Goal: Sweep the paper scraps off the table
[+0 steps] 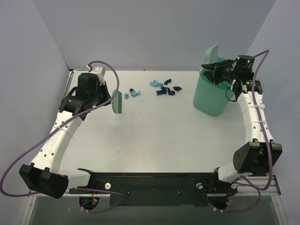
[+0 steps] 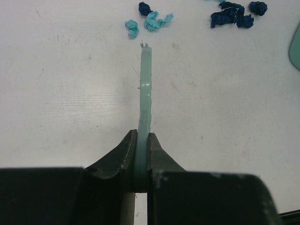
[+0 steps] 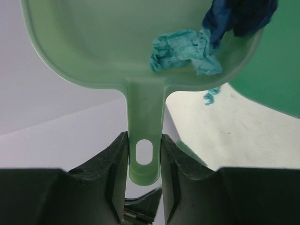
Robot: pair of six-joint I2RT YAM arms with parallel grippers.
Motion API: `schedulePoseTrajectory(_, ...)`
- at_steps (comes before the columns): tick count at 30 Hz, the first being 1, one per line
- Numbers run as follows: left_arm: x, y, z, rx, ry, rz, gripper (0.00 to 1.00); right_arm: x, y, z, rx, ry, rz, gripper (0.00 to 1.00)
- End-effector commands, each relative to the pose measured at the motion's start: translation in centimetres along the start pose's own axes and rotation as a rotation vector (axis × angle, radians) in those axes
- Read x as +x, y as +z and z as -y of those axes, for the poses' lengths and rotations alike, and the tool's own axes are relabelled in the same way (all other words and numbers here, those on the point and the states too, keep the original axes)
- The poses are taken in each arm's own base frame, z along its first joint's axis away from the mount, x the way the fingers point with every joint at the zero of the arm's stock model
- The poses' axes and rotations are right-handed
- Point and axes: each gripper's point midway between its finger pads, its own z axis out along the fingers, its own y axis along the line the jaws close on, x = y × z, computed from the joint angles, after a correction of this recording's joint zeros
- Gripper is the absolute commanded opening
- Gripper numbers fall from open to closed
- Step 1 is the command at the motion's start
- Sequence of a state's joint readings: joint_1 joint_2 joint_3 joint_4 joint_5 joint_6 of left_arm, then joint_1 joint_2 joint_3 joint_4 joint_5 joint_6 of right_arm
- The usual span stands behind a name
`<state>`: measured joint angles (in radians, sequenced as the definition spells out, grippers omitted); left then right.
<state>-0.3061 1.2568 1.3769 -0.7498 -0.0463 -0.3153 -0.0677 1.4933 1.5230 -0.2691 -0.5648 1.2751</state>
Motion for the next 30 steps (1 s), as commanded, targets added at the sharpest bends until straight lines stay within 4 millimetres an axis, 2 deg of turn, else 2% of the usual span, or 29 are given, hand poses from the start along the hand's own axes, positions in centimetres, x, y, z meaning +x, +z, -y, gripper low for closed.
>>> schedulePoseTrajectory(1, -2.2, -0.3, 0.9, 0.036, -0.018, 0.076, 0.0, -0.3, -3.2, -6.8, -0.258, 0.078, 0.043, 0.0)
schedulePoseTrajectory(5, -2.4, -0.3, 1.0, 0.038, -0.016, 0.077, 0.0, -0.6, -3.5, -7.4, -0.306, 0.139, 0.06, 0.0)
schedulePoseTrajectory(10, -2.6, -0.2, 1.1, 0.038, -0.019, 0.077, 0.0, -0.8, -3.7, -7.2, -0.33, 0.214, 0.073, 0.0)
schedulePoseTrajectory(19, -3.6, -0.2, 1.8, 0.061, -0.043, 0.098, 0.0, -0.7, -4.5, -6.8, -0.341, 0.23, 0.1, 0.0)
schedulePoseTrajectory(22, -4.3, -0.1, 2.5, 0.087, -0.079, 0.117, 0.0, -0.4, -5.0, -6.2, -0.293, 0.161, 0.125, 0.0)
schedulePoseTrajectory(23, -4.9, 0.0, 2.8, 0.101, -0.088, 0.138, 0.0, -0.1, -5.7, -6.8, -0.299, 0.082, 0.138, 0.0)
schedulePoseTrajectory(24, -5.3, 0.2, 3.1, 0.108, -0.12, 0.148, 0.0, -0.1, -5.5, -5.6, -0.24, 0.073, 0.146, 0.0)
schedulePoseTrajectory(25, -5.8, 0.5, 3.9, 0.149, -0.135, 0.161, 0.0, 0.3, -5.9, -5.8, -0.23, -0.001, 0.148, 0.0)
schedulePoseTrajectory(26, -6.0, 0.7, 4.3, 0.164, -0.17, 0.165, 0.0, 0.5, -5.9, -5.1, -0.188, -0.016, 0.148, 0.0)
schedulePoseTrajectory(27, -6.6, 1.3, 4.9, 0.189, -0.187, 0.18, 0.0, 0.8, -6.2, -5.5, -0.187, -0.094, 0.152, 0.0)
schedulePoseTrajectory(30, -7.8, 2.5, 6.2, 0.249, -0.296, 0.221, 0.0, 2.0, -6.5, -4.4, -0.113, -0.216, 0.129, 0.0)
